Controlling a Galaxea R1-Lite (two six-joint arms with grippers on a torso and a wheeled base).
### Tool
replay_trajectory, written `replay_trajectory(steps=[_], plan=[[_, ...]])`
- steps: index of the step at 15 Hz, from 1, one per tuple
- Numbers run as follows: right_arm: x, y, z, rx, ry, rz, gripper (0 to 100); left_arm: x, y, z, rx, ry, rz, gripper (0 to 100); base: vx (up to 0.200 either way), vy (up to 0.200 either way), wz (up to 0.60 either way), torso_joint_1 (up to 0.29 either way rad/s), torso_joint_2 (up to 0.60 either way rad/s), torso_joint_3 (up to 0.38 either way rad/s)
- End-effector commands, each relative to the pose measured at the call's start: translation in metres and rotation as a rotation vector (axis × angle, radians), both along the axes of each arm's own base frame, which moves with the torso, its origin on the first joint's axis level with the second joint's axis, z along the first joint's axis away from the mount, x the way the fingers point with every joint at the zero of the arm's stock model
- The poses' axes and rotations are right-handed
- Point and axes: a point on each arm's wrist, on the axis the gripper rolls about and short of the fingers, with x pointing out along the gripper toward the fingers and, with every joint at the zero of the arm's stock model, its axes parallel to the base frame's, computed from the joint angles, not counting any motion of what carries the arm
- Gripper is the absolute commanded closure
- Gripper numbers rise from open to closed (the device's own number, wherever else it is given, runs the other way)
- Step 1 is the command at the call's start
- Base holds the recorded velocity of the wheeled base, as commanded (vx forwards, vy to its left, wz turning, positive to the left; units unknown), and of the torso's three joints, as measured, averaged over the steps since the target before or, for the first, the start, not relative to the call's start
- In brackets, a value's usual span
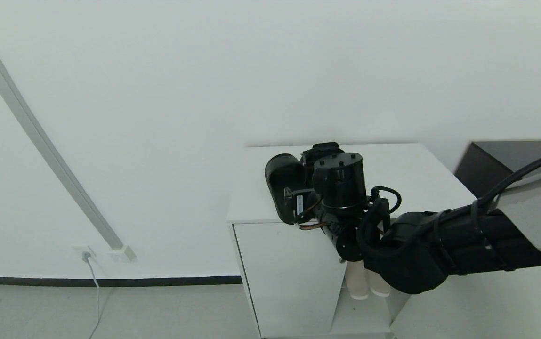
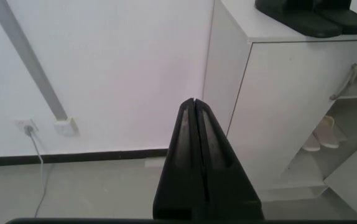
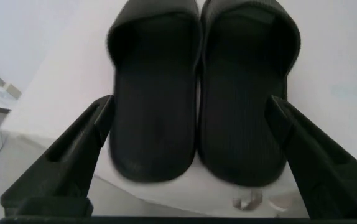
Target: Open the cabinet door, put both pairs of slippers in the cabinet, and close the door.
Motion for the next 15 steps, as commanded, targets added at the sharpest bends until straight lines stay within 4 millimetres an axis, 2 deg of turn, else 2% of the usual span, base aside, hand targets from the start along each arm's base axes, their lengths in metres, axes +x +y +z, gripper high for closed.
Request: replay_trajectory(steps=[1, 2, 6, 9, 15], plan=[[0.005, -0.003, -0.012, -0.012, 0.01, -0.008, 0, 0.0, 0.0, 0.0, 0.0, 0.0, 0.0, 100, 0.2, 0.0, 0.0, 0.002, 0.0, -0.002], [0.01, -0.003, -0.017, -0.007, 0.002, -0.006, 0, 0.0, 0.0, 0.0, 0.0, 0.0, 0.0, 100, 0.2, 0.0, 0.0, 0.002, 0.0, -0.002], [0.024, -0.004, -0.032, -0.008, 0.01, 0.022, 0, 0.0, 0.0, 0.0, -0.002, -0.001, 0.0, 100, 0.0, 0.0, 0.0, 0.0, 0.0, 0.0], [0.033, -0.004, -0.037, -0.029, 0.008, 0.044, 0, 0.0, 0.0, 0.0, -0.002, -0.001, 0.0, 100, 0.0, 0.0, 0.0, 0.0, 0.0, 0.0], [0.066, 0.009, -0.042, -0.033, -0.052, 0.027, 0, 0.0, 0.0, 0.0, -0.005, -0.001, 0.0, 100, 0.0, 0.0, 0.0, 0.0, 0.0, 0.0]])
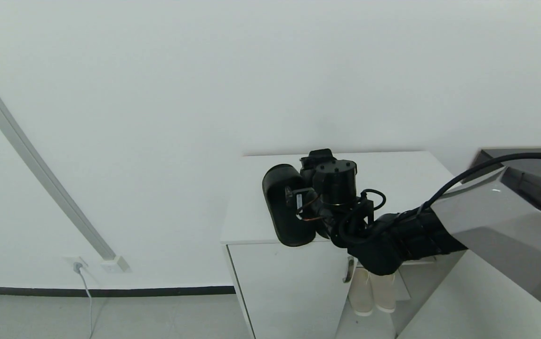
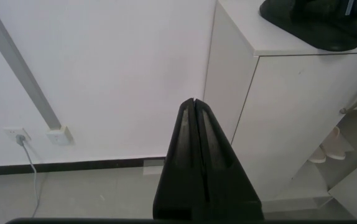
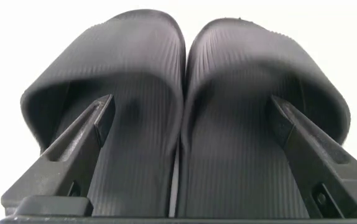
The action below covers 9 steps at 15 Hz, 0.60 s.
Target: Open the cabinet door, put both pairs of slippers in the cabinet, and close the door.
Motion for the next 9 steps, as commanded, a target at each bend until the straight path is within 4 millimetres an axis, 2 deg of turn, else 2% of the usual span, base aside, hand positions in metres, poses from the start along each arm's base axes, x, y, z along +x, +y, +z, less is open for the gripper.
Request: replay_trajectory(steps=[1, 4, 9], plan=[[0.015, 0.006, -0.012, -0.022, -0.007, -0.01, 0, 0.0, 0.0, 0.0, 0.0, 0.0, 0.002, 100, 0.0, 0.0, 0.0, 0.0, 0.0, 0.0], [0.03, 0.008, -0.011, -0.017, -0.03, -0.024, 0, 0.0, 0.0, 0.0, 0.0, 0.0, 0.002, 100, 0.0, 0.0, 0.0, 0.0, 0.0, 0.0], [0.035, 0.007, -0.008, -0.019, -0.028, -0.03, 0, 0.0, 0.0, 0.0, 0.0, 0.0, 0.002, 100, 0.0, 0.0, 0.0, 0.0, 0.0, 0.0]])
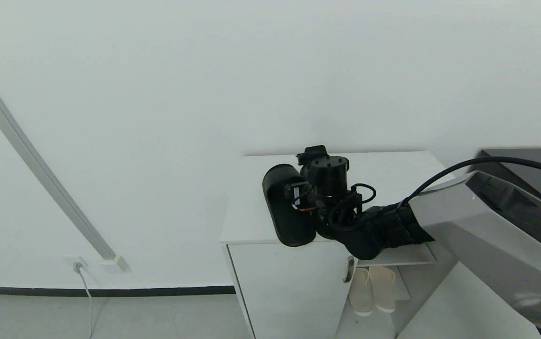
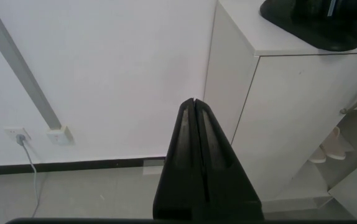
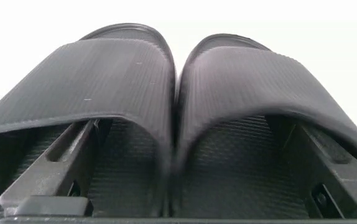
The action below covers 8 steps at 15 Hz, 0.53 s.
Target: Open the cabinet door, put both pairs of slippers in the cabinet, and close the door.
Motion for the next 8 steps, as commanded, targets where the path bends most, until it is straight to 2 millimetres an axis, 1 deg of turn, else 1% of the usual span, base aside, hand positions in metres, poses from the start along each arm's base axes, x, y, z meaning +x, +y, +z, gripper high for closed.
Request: replay_trajectory(steps=[1, 8], plan=[[0.002, 0.0017, -0.0029, 0.0, 0.001, 0.0, 100, 0.0, 0.0, 0.0, -0.001, 0.0, 0.0, 100, 0.0, 0.0, 0.0, 0.0, 0.0, 0.0], [0.0052, 0.0054, -0.0015, -0.002, -0.004, 0.002, 100, 0.0, 0.0, 0.0, -0.001, 0.0, 0.0, 100, 0.0, 0.0, 0.0, 0.0, 0.0, 0.0]])
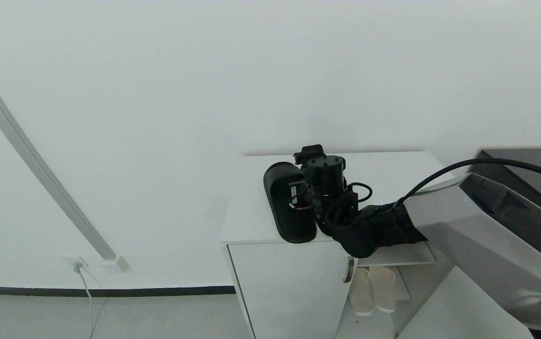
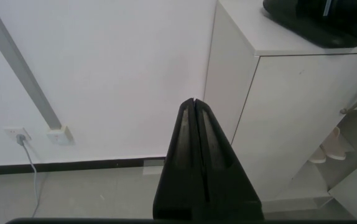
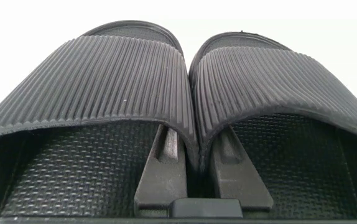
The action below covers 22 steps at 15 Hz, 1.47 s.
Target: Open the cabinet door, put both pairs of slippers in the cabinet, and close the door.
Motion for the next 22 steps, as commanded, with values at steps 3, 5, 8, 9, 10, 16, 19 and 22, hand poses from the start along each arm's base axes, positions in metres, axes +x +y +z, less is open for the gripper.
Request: replay_trajectory(steps=[3, 5, 8, 9, 10, 16, 19, 22], plan=[[-0.004, 0.001, 0.004, 0.005, -0.005, 0.006, 100, 0.0, 0.0, 0.0, 0.0, 0.0, 0.0, 100, 0.0, 0.0, 0.0, 0.0, 0.0, 0.0], [-0.018, -0.004, 0.018, 0.01, -0.008, 0.025, 100, 0.0, 0.0, 0.0, 0.0, 0.0, -0.001, 100, 0.0, 0.0, 0.0, 0.0, 0.0, 0.0], [-0.042, -0.011, 0.034, 0.019, -0.009, 0.078, 100, 0.0, 0.0, 0.0, -0.002, 0.0, -0.001, 100, 0.0, 0.0, 0.0, 0.0, 0.0, 0.0], [-0.056, -0.017, 0.039, 0.021, -0.01, 0.099, 100, 0.0, 0.0, 0.0, -0.002, 0.0, 0.0, 100, 0.0, 0.0, 0.0, 0.0, 0.0, 0.0], [-0.072, -0.026, 0.042, 0.015, -0.004, 0.115, 100, 0.0, 0.0, 0.0, -0.002, 0.0, 0.0, 100, 0.0, 0.0, 0.0, 0.0, 0.0, 0.0], [-0.128, -0.076, 0.047, -0.011, 0.056, 0.191, 100, 0.0, 0.0, 0.0, -0.002, 0.0, 0.009, 100, 0.0, 0.0, 0.0, 0.0, 0.0, 0.0], [-0.16, -0.094, 0.045, -0.028, 0.085, 0.283, 100, 0.0, 0.0, 0.0, -0.002, 0.0, 0.009, 100, 0.0, 0.0, 0.0, 0.0, 0.0, 0.0], [-0.171, -0.097, 0.04, -0.042, 0.107, 0.305, 100, 0.0, 0.0, 0.0, -0.002, 0.0, 0.009, 100, 0.0, 0.0, 0.0, 0.0, 0.0, 0.0]])
